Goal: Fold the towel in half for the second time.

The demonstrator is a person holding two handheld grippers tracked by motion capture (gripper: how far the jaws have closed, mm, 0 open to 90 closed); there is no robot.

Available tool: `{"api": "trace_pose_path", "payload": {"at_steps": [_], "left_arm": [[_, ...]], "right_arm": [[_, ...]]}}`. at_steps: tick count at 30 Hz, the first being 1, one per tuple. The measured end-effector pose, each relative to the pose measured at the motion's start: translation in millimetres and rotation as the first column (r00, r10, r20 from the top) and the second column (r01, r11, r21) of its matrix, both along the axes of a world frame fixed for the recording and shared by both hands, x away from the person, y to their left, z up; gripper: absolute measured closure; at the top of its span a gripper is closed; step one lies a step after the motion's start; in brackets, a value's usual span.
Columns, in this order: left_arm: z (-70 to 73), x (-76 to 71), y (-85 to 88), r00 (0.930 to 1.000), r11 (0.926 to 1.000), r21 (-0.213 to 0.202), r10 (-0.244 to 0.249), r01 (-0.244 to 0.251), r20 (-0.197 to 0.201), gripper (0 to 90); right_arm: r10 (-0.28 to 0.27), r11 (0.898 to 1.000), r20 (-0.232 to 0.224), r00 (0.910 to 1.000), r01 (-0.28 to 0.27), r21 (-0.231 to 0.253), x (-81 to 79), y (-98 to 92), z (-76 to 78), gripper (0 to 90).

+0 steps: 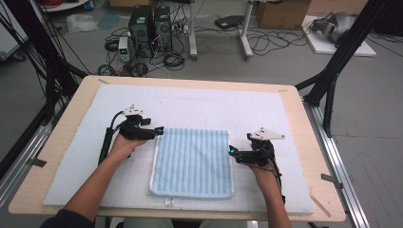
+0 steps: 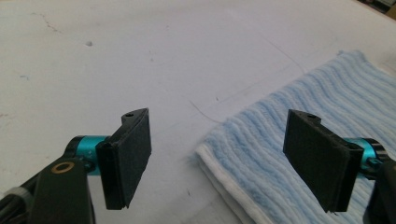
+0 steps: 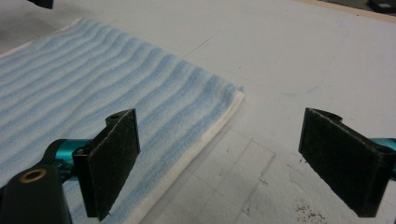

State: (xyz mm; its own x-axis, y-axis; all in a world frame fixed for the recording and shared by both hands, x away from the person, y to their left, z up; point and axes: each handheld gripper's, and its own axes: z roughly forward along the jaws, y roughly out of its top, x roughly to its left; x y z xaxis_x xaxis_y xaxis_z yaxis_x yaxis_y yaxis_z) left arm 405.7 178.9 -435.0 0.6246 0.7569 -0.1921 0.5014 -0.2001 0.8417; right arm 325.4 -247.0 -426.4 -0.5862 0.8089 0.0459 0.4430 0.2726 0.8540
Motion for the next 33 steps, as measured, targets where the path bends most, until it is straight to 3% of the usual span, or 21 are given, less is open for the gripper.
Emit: {"api": "trace_pose_path", "payload": {"at_steps": [6, 11, 15, 17, 21, 26, 33], "left_arm": [[-8.1, 4.9, -11.5, 0.9995, 0.9979, 0.059, -0.025, 0.026, -0.019, 28.0], [-15.6, 4.7, -19.2, 0.9974, 0.9866, 0.147, -0.067, 0.07, -0.025, 39.8], [-15.7, 3.3, -21.5, 0.9964, 0.9827, 0.165, -0.084, 0.085, -0.011, 48.0], [-15.3, 2.6, -21.7, 0.9957, 0.9812, 0.169, -0.092, 0.092, -0.012, 53.0], [-15.8, 2.9, -20.0, 0.9955, 0.9875, 0.128, -0.089, 0.093, -0.031, 62.0], [-16.1, 2.7, -19.2, 0.9922, 0.9873, 0.102, -0.117, 0.121, -0.042, 77.8], [-16.3, 2.7, -17.1, 0.9917, 0.9893, 0.08, -0.119, 0.123, -0.05, 82.8]], "right_arm": [[0.0, 1.0, -0.001, 1.0, 0.0, 0.001, 0.4, -0.7, -0.3, 11.7], [-0.001, 1.0, -0.012, 0.9999, 0.001, 0.001, 0.5, 0.3, -1.3, 11.8], [-0.003, 1.0, -0.018, 0.9998, 0.003, 0.003, 0.5, 0.0, -1.5, 11.8], [-0.003, 1.0, -0.019, 0.9998, 0.003, 0.004, 0.4, 0.0, -1.5, 11.8], [-0.004, 1.0, -0.021, 0.9998, 0.004, 0.003, 0.3, 0.1, -1.5, 11.8], [-0.002, 1.0, -0.025, 0.9997, 0.002, 0.007, 0.7, -0.1, -1.8, 11.8], [0.02, 1.0, -0.073, 0.9971, -0.019, 0.016, 9.3, 6.5, -5.4, 11.8]]}}
